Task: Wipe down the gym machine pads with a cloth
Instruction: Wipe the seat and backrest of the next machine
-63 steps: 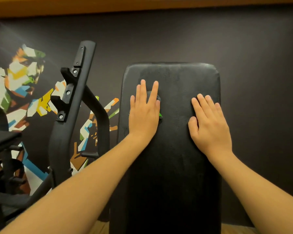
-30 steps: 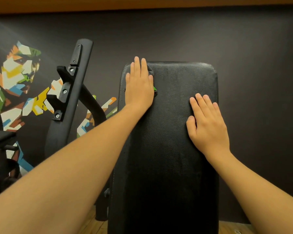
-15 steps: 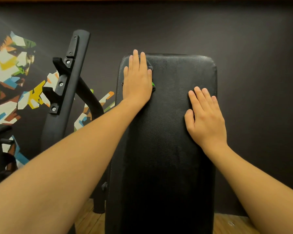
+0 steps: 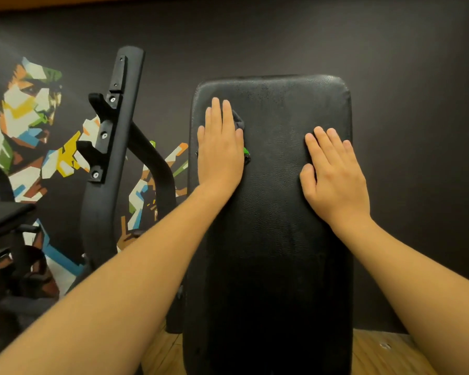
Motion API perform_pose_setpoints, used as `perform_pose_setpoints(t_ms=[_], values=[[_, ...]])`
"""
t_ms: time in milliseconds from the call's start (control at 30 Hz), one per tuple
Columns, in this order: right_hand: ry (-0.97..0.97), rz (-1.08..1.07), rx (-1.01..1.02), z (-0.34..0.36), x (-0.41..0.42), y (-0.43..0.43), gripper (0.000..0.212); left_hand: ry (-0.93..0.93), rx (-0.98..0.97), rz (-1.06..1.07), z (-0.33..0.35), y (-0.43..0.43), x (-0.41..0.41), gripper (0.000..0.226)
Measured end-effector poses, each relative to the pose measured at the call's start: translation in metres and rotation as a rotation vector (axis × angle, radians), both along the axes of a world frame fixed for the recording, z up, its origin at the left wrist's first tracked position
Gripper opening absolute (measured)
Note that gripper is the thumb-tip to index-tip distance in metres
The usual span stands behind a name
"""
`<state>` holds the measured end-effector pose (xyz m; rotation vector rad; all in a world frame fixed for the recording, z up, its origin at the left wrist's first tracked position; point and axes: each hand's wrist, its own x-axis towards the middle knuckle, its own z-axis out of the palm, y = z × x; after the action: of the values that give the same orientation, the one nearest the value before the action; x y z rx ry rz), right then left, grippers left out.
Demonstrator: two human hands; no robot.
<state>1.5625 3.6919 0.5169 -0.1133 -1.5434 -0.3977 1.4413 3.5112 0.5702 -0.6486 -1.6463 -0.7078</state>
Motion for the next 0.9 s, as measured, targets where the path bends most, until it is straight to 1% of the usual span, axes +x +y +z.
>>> perform_pose_setpoints(t_ms=[67,167,300,400,533,600,767,833,900], values=[[0.0,-0.001,-0.002,0.0,0.001,-0.001,0.055,-0.014,-0.039,0.011,-0.007,-0.001,-0.002,0.058],[0.008,0.003,-0.007,0.001,0.001,-0.002,0.055,-0.026,-0.073,-0.007,0.018,-0.004,-0.004,0.057],[-0.004,0.002,-0.01,0.0,0.0,-0.001,0.055,-0.03,-0.05,-0.014,0.047,-0.005,-0.007,0.058],[-0.005,0.002,-0.014,0.0,0.0,-0.001,0.056,-0.015,-0.03,-0.062,0.03,-0.005,-0.004,0.057],[0.007,0.003,-0.003,0.0,0.0,0.0,0.055,0.001,-0.053,-0.081,-0.02,-0.008,-0.002,0.057],[0.005,-0.001,-0.007,0.0,0.0,-0.001,0.055,-0.005,-0.085,-0.096,-0.018,-0.011,-0.005,0.056],[-0.013,0.002,-0.015,0.0,0.002,-0.001,0.056,-0.012,-0.073,-0.071,0.031,-0.011,-0.009,0.057],[-0.008,0.001,-0.013,0.0,0.001,-0.002,0.056,-0.013,-0.028,-0.047,0.026,-0.007,-0.007,0.057],[-0.01,-0.001,-0.013,0.0,0.002,-0.003,0.056,-0.012,-0.003,-0.057,0.002,-0.003,-0.003,0.057]])
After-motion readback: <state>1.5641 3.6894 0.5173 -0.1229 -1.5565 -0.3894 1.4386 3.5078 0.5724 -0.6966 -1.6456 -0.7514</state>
